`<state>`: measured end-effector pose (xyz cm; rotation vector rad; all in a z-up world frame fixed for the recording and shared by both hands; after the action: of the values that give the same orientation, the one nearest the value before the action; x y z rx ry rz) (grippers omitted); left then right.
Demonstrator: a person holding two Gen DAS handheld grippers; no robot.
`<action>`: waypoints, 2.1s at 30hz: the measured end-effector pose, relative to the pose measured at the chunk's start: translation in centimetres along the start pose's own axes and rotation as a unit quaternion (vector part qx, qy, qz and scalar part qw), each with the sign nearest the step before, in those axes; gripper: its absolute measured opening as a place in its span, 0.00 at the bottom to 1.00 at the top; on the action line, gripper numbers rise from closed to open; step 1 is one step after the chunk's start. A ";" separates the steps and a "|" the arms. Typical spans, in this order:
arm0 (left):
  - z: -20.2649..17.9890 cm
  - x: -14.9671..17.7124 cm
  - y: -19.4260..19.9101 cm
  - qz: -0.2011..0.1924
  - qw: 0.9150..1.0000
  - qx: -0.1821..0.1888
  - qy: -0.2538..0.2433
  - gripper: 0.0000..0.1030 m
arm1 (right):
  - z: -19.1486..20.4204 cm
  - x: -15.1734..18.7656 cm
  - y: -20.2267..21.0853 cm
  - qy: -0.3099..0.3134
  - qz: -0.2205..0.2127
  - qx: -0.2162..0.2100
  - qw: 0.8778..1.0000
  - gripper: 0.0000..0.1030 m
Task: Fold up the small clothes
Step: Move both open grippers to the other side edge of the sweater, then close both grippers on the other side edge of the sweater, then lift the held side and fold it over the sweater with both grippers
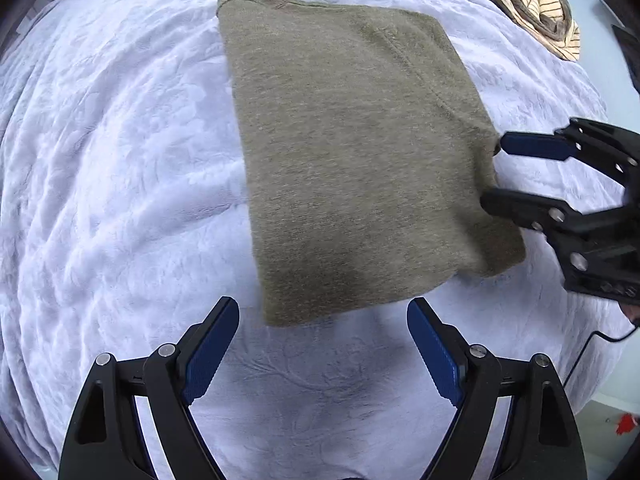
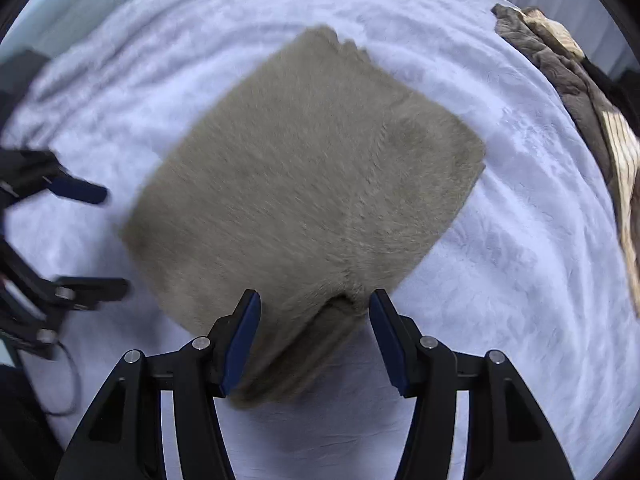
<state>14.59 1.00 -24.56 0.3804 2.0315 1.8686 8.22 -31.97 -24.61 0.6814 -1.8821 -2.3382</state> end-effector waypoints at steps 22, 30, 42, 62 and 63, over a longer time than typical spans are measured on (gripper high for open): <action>10.9 -7.7 -2.8 0.019 0.980 0.165 0.113 0.84 | -10.6 0.0 -1.3 -0.336 -0.014 -0.065 0.940 0.74; 9.0 -9.4 -6.5 0.053 0.972 0.199 0.110 0.95 | -11.4 -0.9 -7.6 -0.376 0.034 -0.137 0.916 0.75; 8.2 -8.5 -3.5 0.025 0.976 0.207 0.065 0.44 | -8.8 -2.6 -5.1 -0.356 -0.002 -0.138 0.924 0.35; 4.3 -1.4 2.4 0.011 0.989 0.146 0.024 0.44 | -0.9 -0.6 0.9 -0.295 -0.005 -0.110 0.949 0.33; 4.0 -1.0 2.7 0.008 0.990 0.142 0.021 0.44 | -0.4 -0.3 1.2 -0.293 -0.006 -0.109 0.950 0.33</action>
<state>17.07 4.44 -22.03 0.4345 2.3360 1.6085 8.42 -32.54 -23.45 -0.0403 -1.7348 -2.9242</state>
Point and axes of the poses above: each gripper's, at about its wrist camera, not at the fingertips, and y roughly against the way its jaws point, z to its left, x to its underside, the point moved 1 cm from there along -y, roughly the way its jaws point, and after that the axes turned 1 degree about -y, right-handed, at the moved point
